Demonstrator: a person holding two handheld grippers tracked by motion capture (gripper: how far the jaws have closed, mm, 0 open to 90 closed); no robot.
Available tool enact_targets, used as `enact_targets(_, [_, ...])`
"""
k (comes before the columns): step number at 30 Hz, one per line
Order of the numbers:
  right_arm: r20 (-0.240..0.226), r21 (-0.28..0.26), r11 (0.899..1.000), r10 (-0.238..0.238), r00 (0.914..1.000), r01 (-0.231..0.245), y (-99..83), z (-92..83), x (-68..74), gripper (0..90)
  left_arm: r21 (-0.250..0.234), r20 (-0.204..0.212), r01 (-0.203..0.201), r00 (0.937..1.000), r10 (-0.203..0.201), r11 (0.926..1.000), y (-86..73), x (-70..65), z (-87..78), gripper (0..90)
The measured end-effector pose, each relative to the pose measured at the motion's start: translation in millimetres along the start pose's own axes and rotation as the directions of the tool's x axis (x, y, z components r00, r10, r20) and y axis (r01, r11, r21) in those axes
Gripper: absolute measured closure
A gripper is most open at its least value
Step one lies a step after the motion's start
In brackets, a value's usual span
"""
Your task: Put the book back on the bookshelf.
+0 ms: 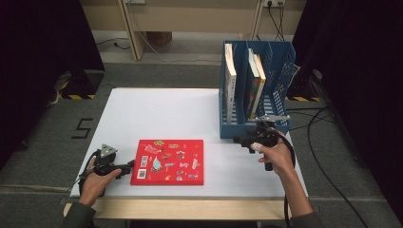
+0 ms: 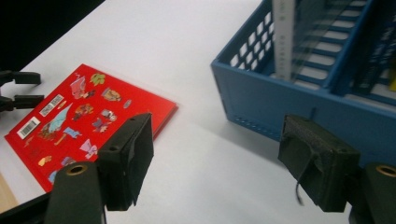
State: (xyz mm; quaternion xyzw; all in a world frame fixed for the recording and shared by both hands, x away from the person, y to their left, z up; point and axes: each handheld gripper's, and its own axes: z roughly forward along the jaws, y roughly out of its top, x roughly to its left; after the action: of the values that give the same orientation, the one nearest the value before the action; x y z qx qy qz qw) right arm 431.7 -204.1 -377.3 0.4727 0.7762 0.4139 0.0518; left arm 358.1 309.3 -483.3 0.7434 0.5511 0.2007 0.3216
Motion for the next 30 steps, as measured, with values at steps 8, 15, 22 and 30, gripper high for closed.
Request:
enact_targets(8, [-0.030,0.024,1.000,-0.002,0.9995,0.002,-10.3,14.0,7.8,27.4,0.003,0.001,-0.001,1.0000,0.001,1.0000,0.1,0.2,-0.2,13.3])
enact_targets(15, [-0.051,0.046,0.999,-0.005,0.9987,0.007,-16.7,23.5,14.5,27.2,0.001,0.001,0.001,1.0000,-0.001,1.0000,0.0,0.2,-0.1,13.3])
enact_targets(22, [-0.069,0.075,0.997,-0.001,0.9976,0.006,-25.6,32.5,18.0,27.3,0.002,0.001,0.000,1.0000,0.000,1.0000,0.1,0.2,-0.2,13.3])
enact_targets(30, [-0.084,0.116,0.993,-0.004,0.9964,0.014,-33.4,45.9,24.0,27.2,-0.001,0.008,-0.006,0.9999,0.006,1.0000,0.0,-0.1,-0.5,13.7])
